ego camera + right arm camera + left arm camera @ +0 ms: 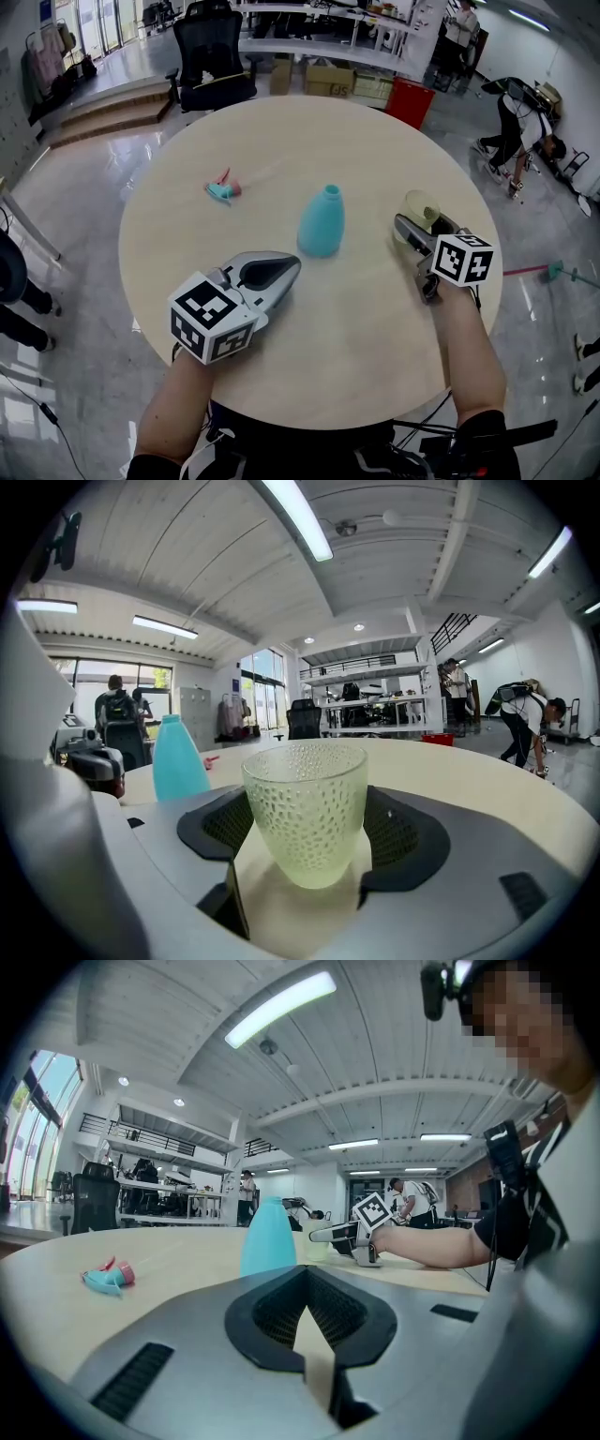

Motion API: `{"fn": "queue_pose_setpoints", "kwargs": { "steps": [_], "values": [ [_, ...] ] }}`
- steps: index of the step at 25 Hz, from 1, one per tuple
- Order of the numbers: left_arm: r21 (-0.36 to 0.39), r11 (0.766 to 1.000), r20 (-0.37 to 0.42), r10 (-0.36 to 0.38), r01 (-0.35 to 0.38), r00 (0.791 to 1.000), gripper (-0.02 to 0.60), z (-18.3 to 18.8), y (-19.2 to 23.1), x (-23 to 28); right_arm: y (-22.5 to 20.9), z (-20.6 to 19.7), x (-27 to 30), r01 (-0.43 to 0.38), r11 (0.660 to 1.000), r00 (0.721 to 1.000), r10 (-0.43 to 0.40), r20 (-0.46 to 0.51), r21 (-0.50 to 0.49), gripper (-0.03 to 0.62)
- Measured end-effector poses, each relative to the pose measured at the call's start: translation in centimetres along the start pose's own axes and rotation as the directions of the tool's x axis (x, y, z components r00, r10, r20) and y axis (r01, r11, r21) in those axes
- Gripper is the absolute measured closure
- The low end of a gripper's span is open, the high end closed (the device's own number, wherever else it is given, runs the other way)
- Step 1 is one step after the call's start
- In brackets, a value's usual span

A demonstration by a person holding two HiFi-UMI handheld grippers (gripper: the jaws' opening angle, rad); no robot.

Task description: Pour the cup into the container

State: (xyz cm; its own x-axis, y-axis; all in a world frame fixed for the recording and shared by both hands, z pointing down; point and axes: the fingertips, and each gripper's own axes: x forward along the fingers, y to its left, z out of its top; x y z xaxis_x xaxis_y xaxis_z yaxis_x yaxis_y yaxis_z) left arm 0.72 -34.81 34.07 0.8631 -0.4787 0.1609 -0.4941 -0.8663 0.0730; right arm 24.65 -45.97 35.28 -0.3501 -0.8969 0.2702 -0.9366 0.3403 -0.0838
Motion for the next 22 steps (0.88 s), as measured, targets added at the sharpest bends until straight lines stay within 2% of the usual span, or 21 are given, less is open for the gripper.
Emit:
{"fn": "queue_pose_setpoints", "kwargs": {
  "steps": [4, 8, 14, 18, 22],
  "values": [
    [0.000, 1.000, 0.001, 0.002, -0.002, 1.000, 0.583, 0.0, 0.0, 0.0, 0.2, 0.0, 0.1, -0.022, 0.999, 1.000, 0.021, -0.005, -0.025, 0.226],
    [0.000, 1.000, 0.004, 0.001, -0.001, 1.000, 0.583, 0.0, 0.0, 0.1, 0.2, 0.5, -0.9, -0.004, 0.998, 1.000, 0.006, 0.025, -0.056, 0.224],
    [0.000, 1.000, 0.006, 0.008, -0.008, 1.000, 0.583, -0.1, -0.1, 0.2, 0.1, 0.4, -4.5, 0.014, 0.999, 1.000, -0.013, 0.023, -0.048, 0.226],
    [-0.002, 1.000, 0.006, 0.029, -0.029, 1.000, 0.583, -0.6, 0.0, 0.2, 0.0, -0.3, -6.7, 0.023, 1.000, 0.998, -0.024, 0.063, 0.012, 0.226],
    [-0.002, 1.000, 0.007, 0.022, -0.022, 1.000, 0.583, -0.5, 0.1, 0.3, 2.4, -0.2, -7.9, -0.031, 0.999, 0.996, 0.032, 0.083, -0.015, 0.227]
  ]
}}
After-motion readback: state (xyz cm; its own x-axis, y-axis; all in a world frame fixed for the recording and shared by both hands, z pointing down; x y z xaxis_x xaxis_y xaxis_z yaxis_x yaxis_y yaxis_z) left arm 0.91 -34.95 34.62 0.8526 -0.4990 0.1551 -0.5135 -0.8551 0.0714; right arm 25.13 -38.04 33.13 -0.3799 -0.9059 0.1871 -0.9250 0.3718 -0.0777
